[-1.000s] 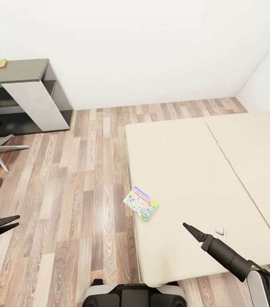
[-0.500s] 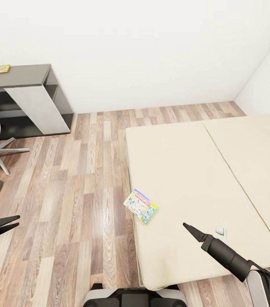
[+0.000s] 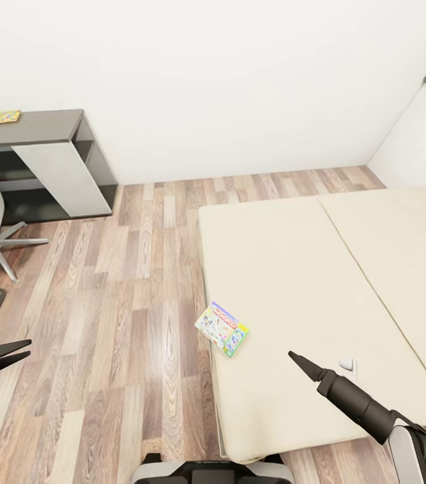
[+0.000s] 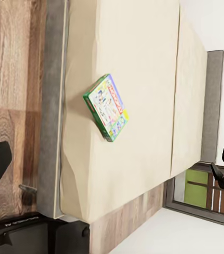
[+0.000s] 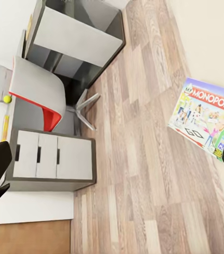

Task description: Put all the toys in the child's room - the three board games (two on the bed and one on the table), the two jigsaw puzzles on the table, and the tennis ball on the table - inside the toy box on the table in the child's room.

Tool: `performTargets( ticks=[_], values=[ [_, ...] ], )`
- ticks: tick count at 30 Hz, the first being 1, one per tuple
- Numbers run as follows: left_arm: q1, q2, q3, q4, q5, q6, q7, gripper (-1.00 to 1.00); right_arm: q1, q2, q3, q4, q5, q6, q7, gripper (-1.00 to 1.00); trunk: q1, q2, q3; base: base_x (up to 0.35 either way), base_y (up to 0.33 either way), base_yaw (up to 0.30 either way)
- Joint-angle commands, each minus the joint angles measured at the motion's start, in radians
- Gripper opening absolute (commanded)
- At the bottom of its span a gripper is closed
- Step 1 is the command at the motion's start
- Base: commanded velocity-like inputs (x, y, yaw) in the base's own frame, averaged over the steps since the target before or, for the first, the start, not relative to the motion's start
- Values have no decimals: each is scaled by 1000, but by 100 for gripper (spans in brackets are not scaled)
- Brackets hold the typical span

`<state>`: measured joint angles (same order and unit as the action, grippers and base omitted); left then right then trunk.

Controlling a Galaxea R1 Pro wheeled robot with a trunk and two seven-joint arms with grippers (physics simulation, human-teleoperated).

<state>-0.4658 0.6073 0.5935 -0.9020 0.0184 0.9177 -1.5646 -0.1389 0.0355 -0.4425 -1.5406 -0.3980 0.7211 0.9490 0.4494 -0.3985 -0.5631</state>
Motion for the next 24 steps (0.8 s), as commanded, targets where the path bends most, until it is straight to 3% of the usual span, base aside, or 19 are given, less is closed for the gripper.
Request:
performTargets(
  ticks=[1, 24],
  values=[
    [0, 0, 0, 0, -2, 11, -5, 100, -1, 1, -2, 0, -2, 6, 2, 100, 1, -1, 0, 0, 0, 0],
    [0, 0, 0, 0, -2, 10, -5, 100, -1, 1, -2, -1, -2, 6, 2, 100, 1, -1, 38, 0, 0, 0]
  ],
)
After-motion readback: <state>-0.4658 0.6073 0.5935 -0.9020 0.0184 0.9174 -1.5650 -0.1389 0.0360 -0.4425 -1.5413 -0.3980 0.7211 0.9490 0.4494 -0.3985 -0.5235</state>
